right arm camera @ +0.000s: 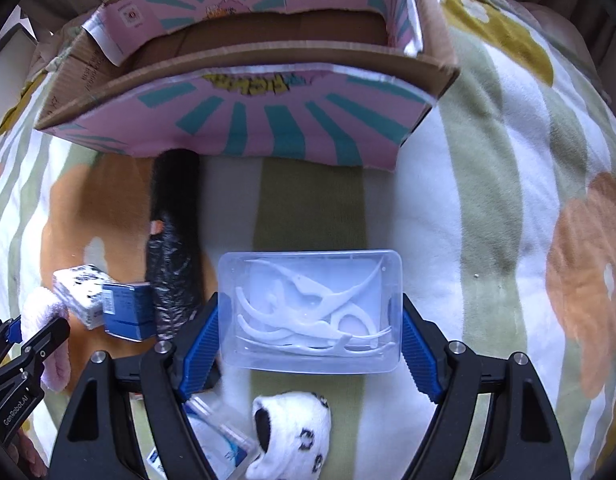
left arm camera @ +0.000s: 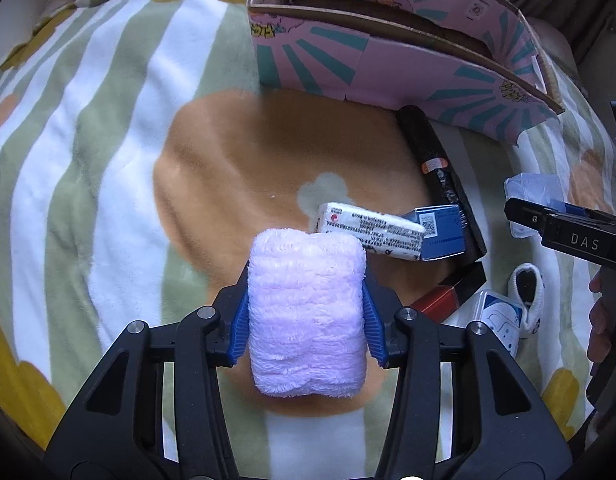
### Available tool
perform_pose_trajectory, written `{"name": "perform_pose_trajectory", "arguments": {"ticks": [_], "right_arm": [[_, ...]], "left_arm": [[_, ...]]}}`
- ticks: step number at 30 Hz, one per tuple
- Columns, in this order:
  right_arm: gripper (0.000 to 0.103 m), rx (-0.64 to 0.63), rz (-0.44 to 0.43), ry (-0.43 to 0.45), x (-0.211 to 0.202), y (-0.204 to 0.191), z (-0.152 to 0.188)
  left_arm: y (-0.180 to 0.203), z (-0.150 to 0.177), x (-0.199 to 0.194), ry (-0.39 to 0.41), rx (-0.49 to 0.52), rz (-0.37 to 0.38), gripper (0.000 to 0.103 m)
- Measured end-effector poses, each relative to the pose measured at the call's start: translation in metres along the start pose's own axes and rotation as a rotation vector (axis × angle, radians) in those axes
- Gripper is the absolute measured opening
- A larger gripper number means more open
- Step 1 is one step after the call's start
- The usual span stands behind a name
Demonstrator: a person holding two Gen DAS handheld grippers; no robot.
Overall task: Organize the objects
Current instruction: 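Carry the pink towel and clear flosser box over the cardboard box with both tools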
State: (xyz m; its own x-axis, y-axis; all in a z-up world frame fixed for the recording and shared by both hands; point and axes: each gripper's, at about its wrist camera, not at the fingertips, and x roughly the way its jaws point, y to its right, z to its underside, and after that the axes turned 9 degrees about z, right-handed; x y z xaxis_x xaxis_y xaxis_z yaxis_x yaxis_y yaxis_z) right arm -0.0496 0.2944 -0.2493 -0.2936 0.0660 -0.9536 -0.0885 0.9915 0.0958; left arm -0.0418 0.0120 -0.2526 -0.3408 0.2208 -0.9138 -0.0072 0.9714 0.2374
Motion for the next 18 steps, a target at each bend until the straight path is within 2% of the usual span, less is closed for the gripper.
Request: {"name": "perform_pose_trajectory", "arguments": {"ticks": [3, 9, 10, 12, 13, 15, 16, 18], "right_arm": [[0.077, 0.015, -0.01, 0.022, -0.029, 0.011, 0.013], [0.077, 0.051, -0.015, 0.072, -0.109, 0.032, 0.042], [0.077, 0.054, -0.01, 0.077, -0.127, 0.02, 0.025], [0.077, 0.062, -0.003, 0.09, -0.147, 0.013, 0.012], [0.077, 0.065, 0.0, 0.097, -0.154, -0.003, 0.002], [0.077, 0.073, 0.008, 0.107, -0.171, -0.006, -0.019], [0.077, 0.079, 0.01, 0.104, -0.172, -0.026, -0.043], [0.077, 0.098, -0.012, 0.098, -0.189, -0.038, -0.05]], "left_arm": [[0.008, -0.014, -0.022, 0.023, 0.006, 0.002, 0.043], [0.017, -0.014, -0.087, 0.069, 0.034, 0.003, 0.043], [0.019, -0.015, -0.098, 0.078, 0.041, 0.005, 0.043], [0.021, -0.017, -0.125, 0.095, 0.058, 0.006, 0.043], [0.024, -0.019, -0.138, 0.102, 0.067, 0.007, 0.043], [0.028, -0.022, -0.161, 0.11, 0.081, 0.015, 0.043], [0.03, -0.023, -0.17, 0.111, 0.089, 0.01, 0.043], [0.034, -0.024, -0.188, 0.104, 0.095, 0.013, 0.043]]}}
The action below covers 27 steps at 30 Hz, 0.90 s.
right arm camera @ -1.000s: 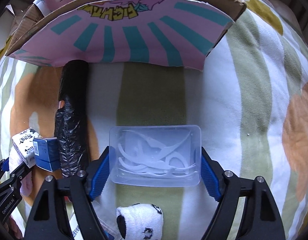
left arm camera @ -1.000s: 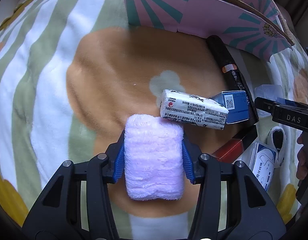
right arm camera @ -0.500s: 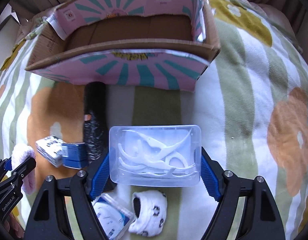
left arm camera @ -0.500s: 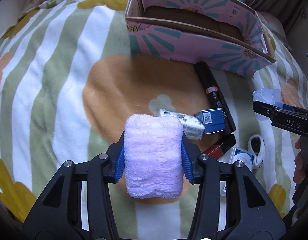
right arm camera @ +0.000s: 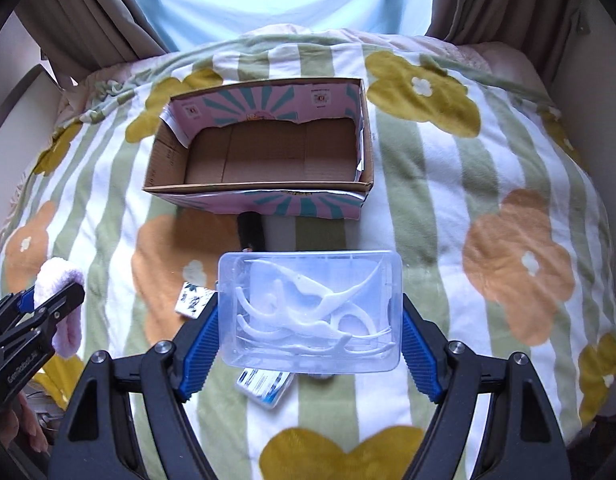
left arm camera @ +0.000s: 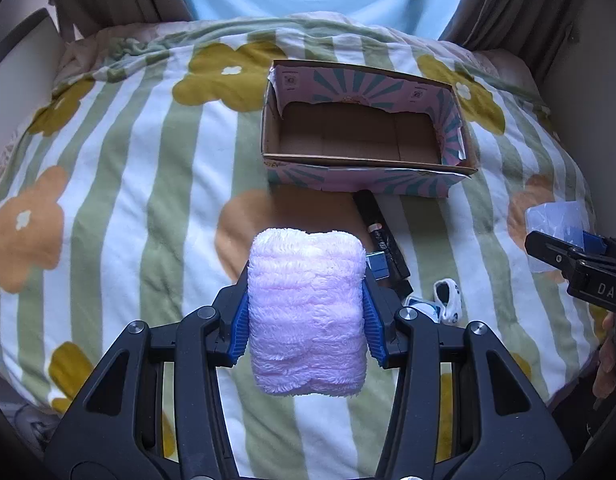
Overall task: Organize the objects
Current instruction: 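Carry the pink towel and clear flosser box over the cardboard box with both tools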
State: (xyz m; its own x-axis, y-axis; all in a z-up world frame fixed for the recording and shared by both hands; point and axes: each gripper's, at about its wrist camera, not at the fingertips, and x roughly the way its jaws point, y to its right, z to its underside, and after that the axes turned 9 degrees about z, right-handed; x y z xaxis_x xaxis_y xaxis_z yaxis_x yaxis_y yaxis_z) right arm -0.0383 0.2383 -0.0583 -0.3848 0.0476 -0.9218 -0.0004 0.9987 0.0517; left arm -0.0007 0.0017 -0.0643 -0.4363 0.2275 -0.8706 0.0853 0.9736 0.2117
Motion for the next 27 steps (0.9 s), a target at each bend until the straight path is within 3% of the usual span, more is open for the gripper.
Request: {"name": "perform_pose_trajectory", "arguments": {"ticks": [5, 14, 21, 27], "right_arm": [[0.077, -0.011, 0.005, 0.024, -0.031, -0.015, 0.004], [0.077, -0.002, -0.011, 0.062, -0.062, -0.016, 0.002], [0.077, 0.003, -0.011, 0.088, -0.065, -0.013, -0.023], [0.077, -0.001, -0.009, 0.11, -0.059, -0.01, -0.058]], "left_arm": [[0.008, 0.0, -0.036, -0.001, 0.001, 0.021, 0.043], [0.014, 0.001, -0.059, -0.002, 0.001, 0.045, 0.043], [0.013, -0.032, -0.059, 0.01, -0.009, 0.055, 0.043], [0.014, -0.08, -0.046, 0.023, 0.015, 0.054, 0.043]]}}
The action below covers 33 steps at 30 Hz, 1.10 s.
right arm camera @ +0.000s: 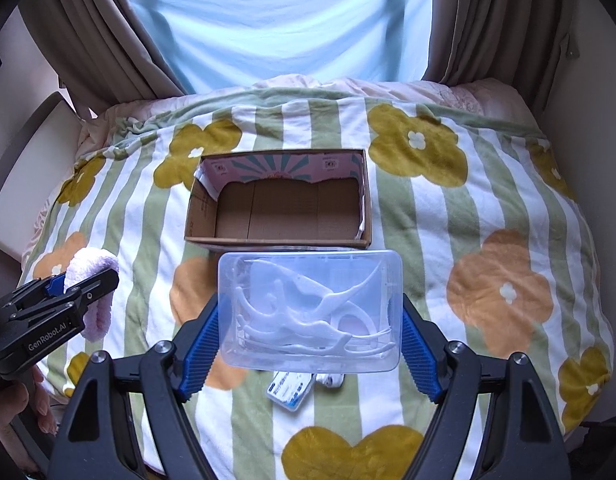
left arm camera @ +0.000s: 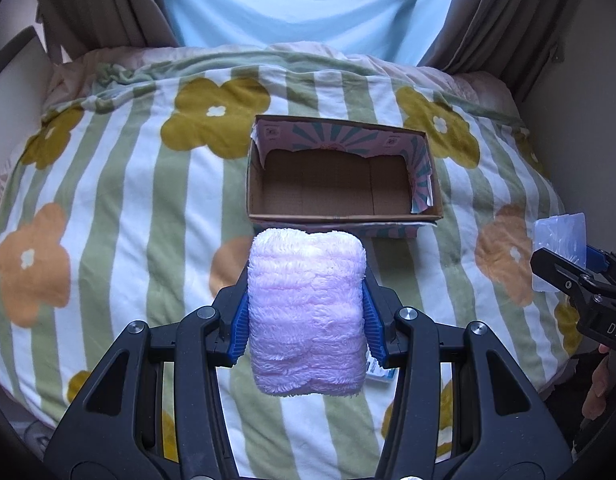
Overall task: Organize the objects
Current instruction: 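Carry the pink towel and clear flosser box over the cardboard box with both tools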
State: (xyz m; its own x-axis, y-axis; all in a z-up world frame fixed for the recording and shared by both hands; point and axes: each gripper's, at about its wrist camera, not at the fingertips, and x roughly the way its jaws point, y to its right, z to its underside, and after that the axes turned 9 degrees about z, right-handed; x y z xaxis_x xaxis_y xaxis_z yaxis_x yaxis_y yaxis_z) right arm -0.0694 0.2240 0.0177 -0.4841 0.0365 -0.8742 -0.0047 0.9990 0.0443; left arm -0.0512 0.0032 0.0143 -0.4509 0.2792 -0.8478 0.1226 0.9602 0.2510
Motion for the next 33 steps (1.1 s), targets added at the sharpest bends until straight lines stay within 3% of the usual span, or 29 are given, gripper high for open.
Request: {"name": "perform_pose_trajectory", "arguments": {"ticks": [8, 16, 22, 33], "right_arm": [[0.077, -0.05, 0.004, 0.007, 0.041, -0.005, -0.053], [0.077, -0.107, 0.001, -0.001, 0.115, -0.02, -0.103], [0.077, -0.169, -0.033, -0.021, 0.184, -0.036, -0.119], [0.077, -0.266, -0.072, -0.113, 0.285, -0.053, -0.097]], "left_arm": [[-0.014, -0.083, 0.045, 0.005, 0.02, -0.002, 0.043], [-0.037, -0.144, 0.138, -0.08, 0.023, 0.004, 0.043], [-0.044, -0.156, 0.219, -0.149, 0.041, -0.005, 0.043], [-0.055, -0.144, 0.333, -0.217, 0.033, 0.003, 0.043]]}}
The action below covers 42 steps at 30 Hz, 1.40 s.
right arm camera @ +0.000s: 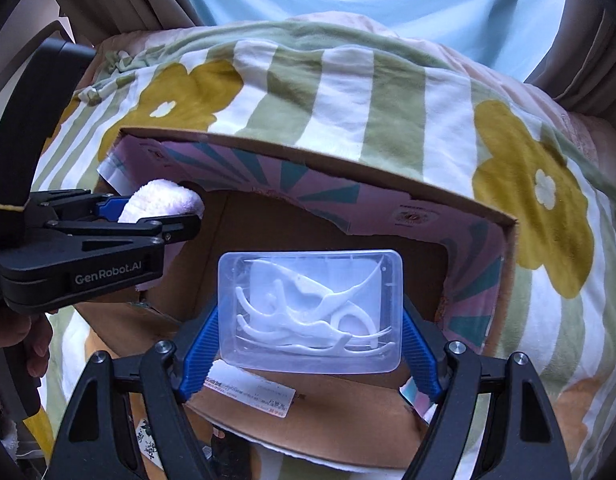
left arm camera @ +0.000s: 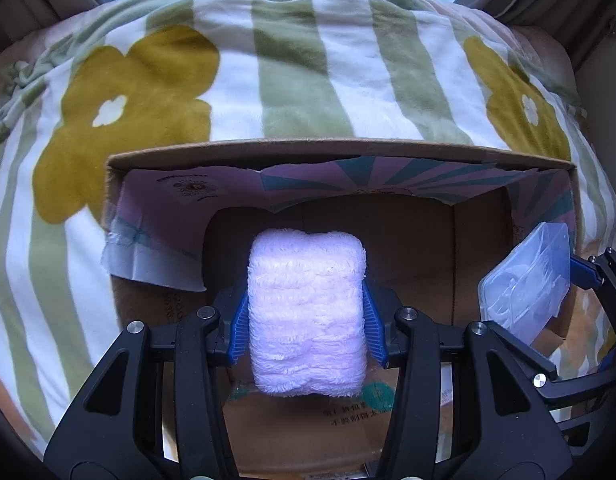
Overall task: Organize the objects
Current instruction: 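Carry the pink towel and clear flosser box over the cardboard box with both tools, then open both tools to drop the towel and flosser box into the cardboard box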
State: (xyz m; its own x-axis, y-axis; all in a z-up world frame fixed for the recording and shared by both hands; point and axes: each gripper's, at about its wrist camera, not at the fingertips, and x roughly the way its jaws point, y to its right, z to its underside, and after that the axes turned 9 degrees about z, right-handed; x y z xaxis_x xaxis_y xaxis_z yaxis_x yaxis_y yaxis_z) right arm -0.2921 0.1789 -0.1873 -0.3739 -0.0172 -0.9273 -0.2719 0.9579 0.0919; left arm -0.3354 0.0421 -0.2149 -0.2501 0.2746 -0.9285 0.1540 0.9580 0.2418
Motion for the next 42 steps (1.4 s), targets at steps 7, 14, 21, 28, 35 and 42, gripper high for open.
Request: {"name": "perform_pose_trajectory", "arguments": {"ticks": [7, 14, 21, 28, 35, 42], "right_arm": [[0.077, -0.025, -0.011, -0.022, 0.028, 0.001, 0.003], [0.078, -0.044, -0.014, -0.043, 0.036, 0.001, 0.005], [0.102, -0.027, -0.042, -0.009, 0.03, 0.001, 0.013], [0.102, -0.033, -0.029, 0.003, 0.019, 0.001, 0.02], [0.102, -0.037, -0.006, 0.037, -0.019, -0.006, 0.021], [0.102, -0.059, 0.021, 0.064, -0.065, -0.006, 0.023]], "left_arm": [[-0.001, -0.009, 0.028, -0.007, 0.018, -0.009, 0.043], [0.013, -0.014, 0.028, 0.01, 0.092, -0.048, 0.061], [0.027, -0.02, 0.033, -0.008, 0.126, -0.016, 0.103], [0.028, -0.022, 0.031, -0.012, 0.118, -0.021, 0.103], [0.037, -0.013, -0.003, 0.01, 0.121, -0.006, 0.103], [0.046, -0.005, -0.07, 0.104, 0.11, 0.023, 0.103]]}}
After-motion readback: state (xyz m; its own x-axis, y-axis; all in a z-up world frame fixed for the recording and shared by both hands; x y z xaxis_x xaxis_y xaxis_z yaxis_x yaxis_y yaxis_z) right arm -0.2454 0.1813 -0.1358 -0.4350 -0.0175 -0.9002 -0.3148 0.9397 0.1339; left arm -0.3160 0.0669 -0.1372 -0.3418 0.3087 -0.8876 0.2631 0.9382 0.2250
